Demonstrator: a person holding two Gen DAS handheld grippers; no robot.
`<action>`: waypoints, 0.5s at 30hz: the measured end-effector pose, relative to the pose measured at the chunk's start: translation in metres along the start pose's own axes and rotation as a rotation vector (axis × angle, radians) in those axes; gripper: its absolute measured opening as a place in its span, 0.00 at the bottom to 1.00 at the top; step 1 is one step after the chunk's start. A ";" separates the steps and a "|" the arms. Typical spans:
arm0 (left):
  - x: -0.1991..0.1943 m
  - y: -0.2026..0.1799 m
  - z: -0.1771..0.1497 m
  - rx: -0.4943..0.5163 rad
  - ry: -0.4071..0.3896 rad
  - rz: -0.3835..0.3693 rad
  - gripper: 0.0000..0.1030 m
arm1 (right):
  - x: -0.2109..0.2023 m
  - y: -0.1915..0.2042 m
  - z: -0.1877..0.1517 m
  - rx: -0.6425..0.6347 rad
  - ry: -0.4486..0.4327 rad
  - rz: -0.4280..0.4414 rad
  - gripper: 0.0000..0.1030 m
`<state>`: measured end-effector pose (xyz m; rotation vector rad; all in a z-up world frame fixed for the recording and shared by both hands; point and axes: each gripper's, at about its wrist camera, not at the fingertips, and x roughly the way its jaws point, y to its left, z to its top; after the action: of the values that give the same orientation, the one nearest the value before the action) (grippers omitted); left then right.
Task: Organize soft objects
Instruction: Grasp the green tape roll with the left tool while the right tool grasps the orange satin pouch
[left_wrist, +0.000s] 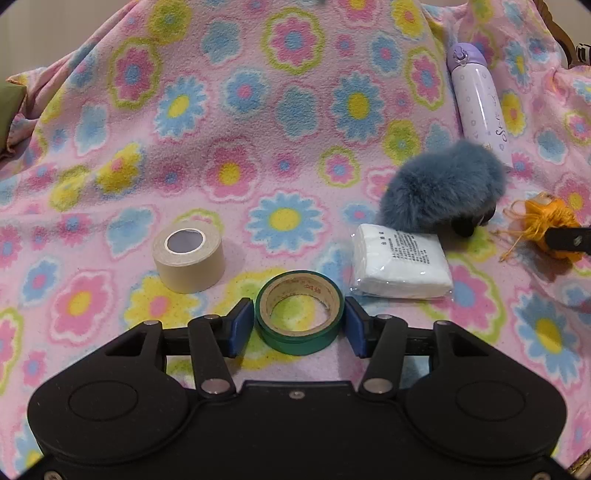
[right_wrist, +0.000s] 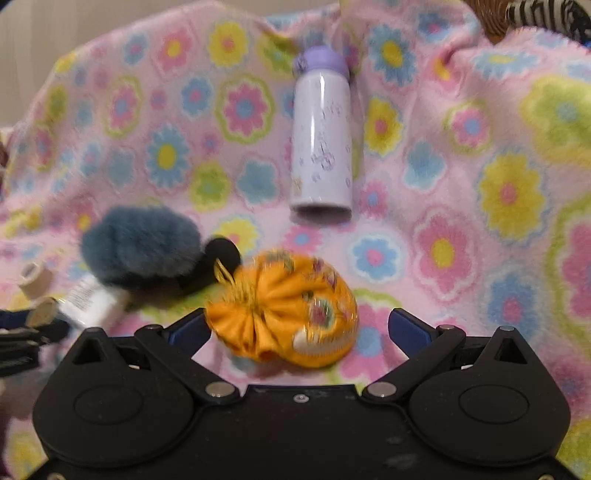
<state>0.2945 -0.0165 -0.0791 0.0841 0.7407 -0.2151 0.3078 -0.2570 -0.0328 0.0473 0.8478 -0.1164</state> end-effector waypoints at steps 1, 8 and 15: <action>0.000 0.000 0.000 -0.001 0.001 0.000 0.51 | -0.003 0.001 0.002 -0.002 -0.012 0.006 0.99; 0.001 0.001 0.001 -0.003 0.006 -0.008 0.51 | 0.020 0.014 0.015 -0.101 0.025 0.007 0.99; 0.001 0.001 0.001 -0.004 0.003 -0.011 0.51 | 0.039 0.022 -0.006 -0.134 0.055 -0.042 0.99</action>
<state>0.2957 -0.0161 -0.0789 0.0772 0.7447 -0.2237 0.3312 -0.2380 -0.0658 -0.0935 0.9104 -0.0974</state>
